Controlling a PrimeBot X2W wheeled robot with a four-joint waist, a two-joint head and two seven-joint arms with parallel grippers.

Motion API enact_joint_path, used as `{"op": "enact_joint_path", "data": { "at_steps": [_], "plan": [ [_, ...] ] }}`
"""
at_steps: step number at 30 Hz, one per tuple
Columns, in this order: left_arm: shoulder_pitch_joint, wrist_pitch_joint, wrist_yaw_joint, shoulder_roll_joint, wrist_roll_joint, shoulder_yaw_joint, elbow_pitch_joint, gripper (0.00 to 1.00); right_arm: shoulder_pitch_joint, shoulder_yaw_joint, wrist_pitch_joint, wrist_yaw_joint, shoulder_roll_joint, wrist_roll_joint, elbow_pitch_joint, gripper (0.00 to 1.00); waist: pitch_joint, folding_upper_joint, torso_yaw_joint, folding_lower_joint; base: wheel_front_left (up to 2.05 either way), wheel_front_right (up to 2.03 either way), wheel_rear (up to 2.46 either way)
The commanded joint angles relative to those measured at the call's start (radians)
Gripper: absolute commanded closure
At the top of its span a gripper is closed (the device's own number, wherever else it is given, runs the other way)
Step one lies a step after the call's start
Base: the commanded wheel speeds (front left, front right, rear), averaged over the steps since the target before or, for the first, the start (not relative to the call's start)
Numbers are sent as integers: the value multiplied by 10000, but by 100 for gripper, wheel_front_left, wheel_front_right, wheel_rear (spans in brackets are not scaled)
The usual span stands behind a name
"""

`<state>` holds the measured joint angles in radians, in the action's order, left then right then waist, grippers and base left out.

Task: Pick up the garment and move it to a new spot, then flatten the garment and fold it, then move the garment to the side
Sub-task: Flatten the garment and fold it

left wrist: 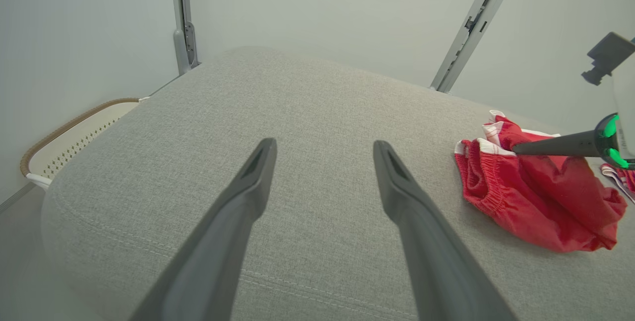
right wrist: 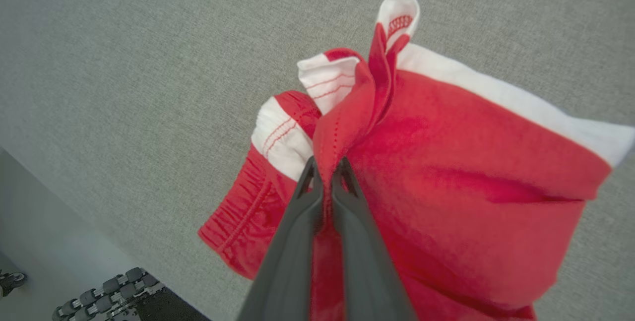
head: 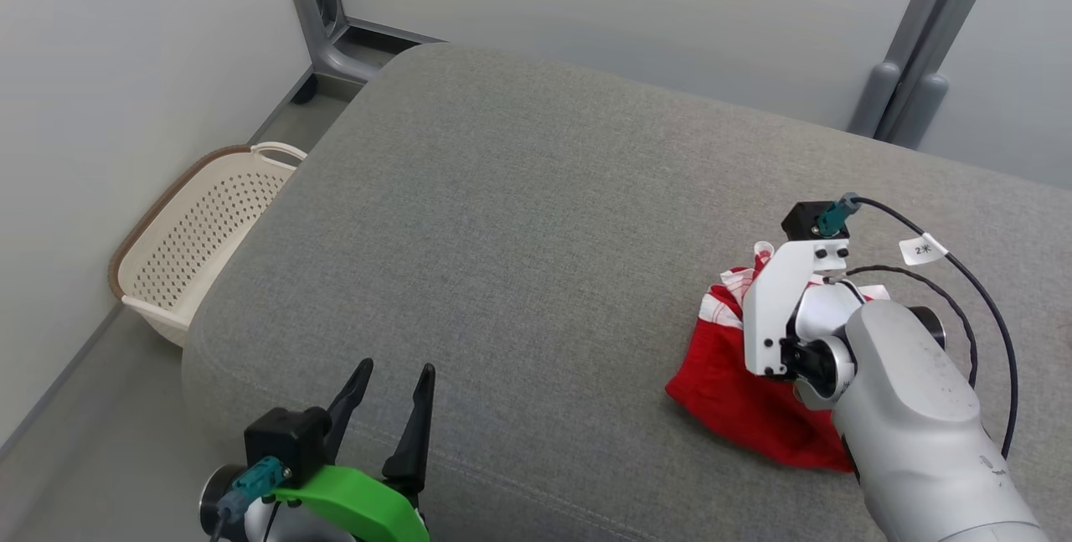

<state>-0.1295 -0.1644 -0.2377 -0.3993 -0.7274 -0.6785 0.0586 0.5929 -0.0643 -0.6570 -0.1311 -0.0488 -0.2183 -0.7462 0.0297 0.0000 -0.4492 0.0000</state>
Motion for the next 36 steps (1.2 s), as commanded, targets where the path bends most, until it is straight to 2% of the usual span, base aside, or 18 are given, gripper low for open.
{"op": "enact_joint_path", "data": {
  "at_steps": [1,2,3,4,5,17,23,26,30,31,33,34,36],
  "plan": [
    [-166,-57,28,24,34,-8,24,0,200,-71,208,8,-39,-87,-277,100,13,0,-55,0,0,0,0],
    [-180,-61,30,37,33,-16,34,0,262,-116,285,8,-39,-107,-439,100,18,0,-73,0,0,0,0],
    [-190,-63,33,49,33,-29,44,0,333,-234,404,8,-33,-196,-539,77,20,0,-91,0,0,0,0],
    [-190,-68,33,56,29,-36,54,0,398,-312,539,7,-33,-313,-625,2,22,0,-100,0,0,0,0],
    [-186,-78,30,60,22,-39,64,0,448,-362,651,7,-39,-412,-751,0,24,0,-101,0,0,0,0],
    [-31,-159,-50,-27,-77,46,53,0,1049,-428,2671,7,-41,-464,-1180,0,130,0,297,0,0,0,0],
    [53,-213,-107,-50,-117,80,15,0,745,-95,3326,7,-41,82,-809,0,218,0,702,0,0,0,0],
    [94,-216,-159,-50,-138,93,-10,0,409,201,3301,7,-41,492,-413,0,250,0,923,0,0,0,0],
    [126,-260,-178,-71,-165,119,-44,0,-189,618,3110,7,-40,1008,405,27,258,0,1206,0,0,0,0],
    [120,-278,-177,-68,-166,128,-51,0,-374,710,3049,7,-40,1105,632,29,247,0,1268,0,0,0,0],
    [91,-294,-174,-53,-164,123,-54,0,-771,840,2865,7,-36,1225,1065,53,231,0,1369,0,0,0,0],
    [77,-304,-181,-42,-174,132,-52,0,-958,905,2767,7,-38,1269,1287,58,221,0,1410,0,0,0,0],
    [37,-314,-173,-25,-180,128,-37,0,-1335,993,2571,7,-36,1211,1693,76,196,0,1480,0,0,0,0]
  ]
}}
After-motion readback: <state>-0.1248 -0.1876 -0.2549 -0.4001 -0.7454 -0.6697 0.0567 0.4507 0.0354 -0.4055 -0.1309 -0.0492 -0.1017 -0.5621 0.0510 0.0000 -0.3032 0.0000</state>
